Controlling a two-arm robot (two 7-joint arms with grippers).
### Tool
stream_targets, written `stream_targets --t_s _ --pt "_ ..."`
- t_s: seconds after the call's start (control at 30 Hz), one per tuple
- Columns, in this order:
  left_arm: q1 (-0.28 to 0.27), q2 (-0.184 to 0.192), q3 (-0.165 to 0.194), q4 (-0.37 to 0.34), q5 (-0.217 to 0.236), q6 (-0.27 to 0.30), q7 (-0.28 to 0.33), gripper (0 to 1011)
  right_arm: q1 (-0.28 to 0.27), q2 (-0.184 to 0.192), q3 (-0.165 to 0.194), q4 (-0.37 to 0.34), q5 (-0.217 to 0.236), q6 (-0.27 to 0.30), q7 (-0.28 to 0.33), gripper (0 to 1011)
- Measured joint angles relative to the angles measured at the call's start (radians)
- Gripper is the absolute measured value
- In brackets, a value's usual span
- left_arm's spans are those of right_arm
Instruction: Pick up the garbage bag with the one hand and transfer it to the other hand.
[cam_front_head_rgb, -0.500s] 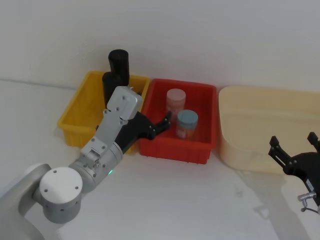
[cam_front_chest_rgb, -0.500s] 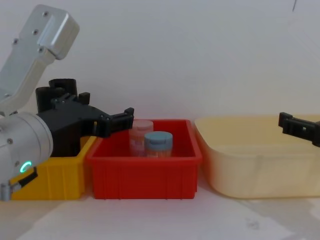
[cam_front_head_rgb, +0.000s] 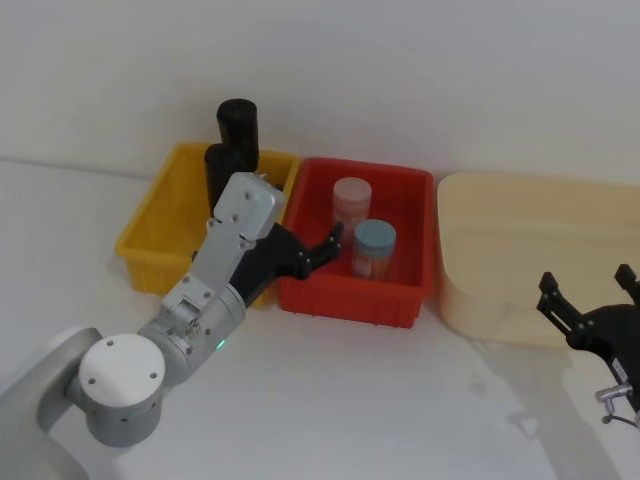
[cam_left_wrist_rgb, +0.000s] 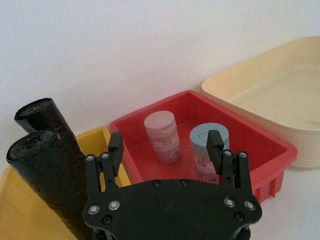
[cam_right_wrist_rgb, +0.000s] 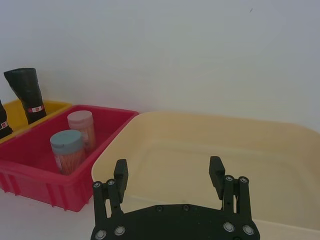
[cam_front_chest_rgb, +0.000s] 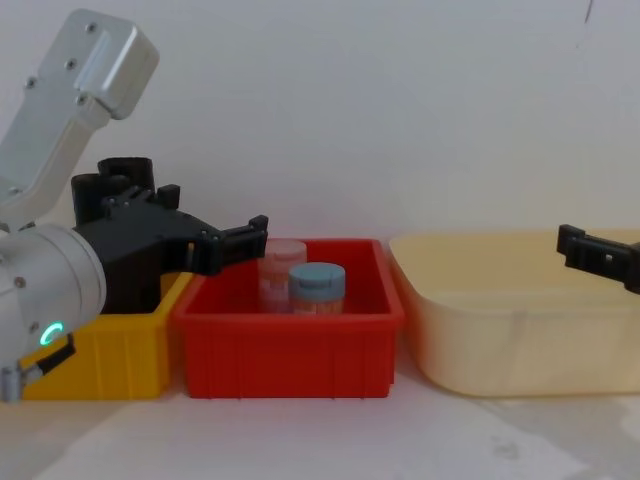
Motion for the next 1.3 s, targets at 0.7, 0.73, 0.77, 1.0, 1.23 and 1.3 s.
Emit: stream_targets --t_s 0.7,0.73,0.77,1.0,1.23,1.3 --pt "0.0 0.0 0.0 0.0 0.0 0.0 0.0 1001 0.0 0.0 0.0 0.0 0.0 0.0 0.0 1001" --pt "0.0 0.0 0.0 0.0 0.0 0.0 0.0 1001 0.0 0.0 0.0 0.0 0.0 0.0 0.0 1001" --pt "0.0 0.0 0.0 0.0 0.0 0.0 0.0 1001 0.0 0.0 0.0 0.0 0.0 0.0 0.0 1001" --pt "0.0 0.0 0.0 0.0 0.0 0.0 0.0 1001 0.0 0.0 0.0 0.0 0.0 0.0 0.0 1001" --pt "0.0 0.0 0.0 0.0 0.0 0.0 0.0 1001 0.0 0.0 0.0 0.0 0.0 0.0 0.0 1001" --pt "0.0 0.0 0.0 0.0 0.0 0.0 0.0 1001 0.0 0.0 0.0 0.0 0.0 0.0 0.0 1001"
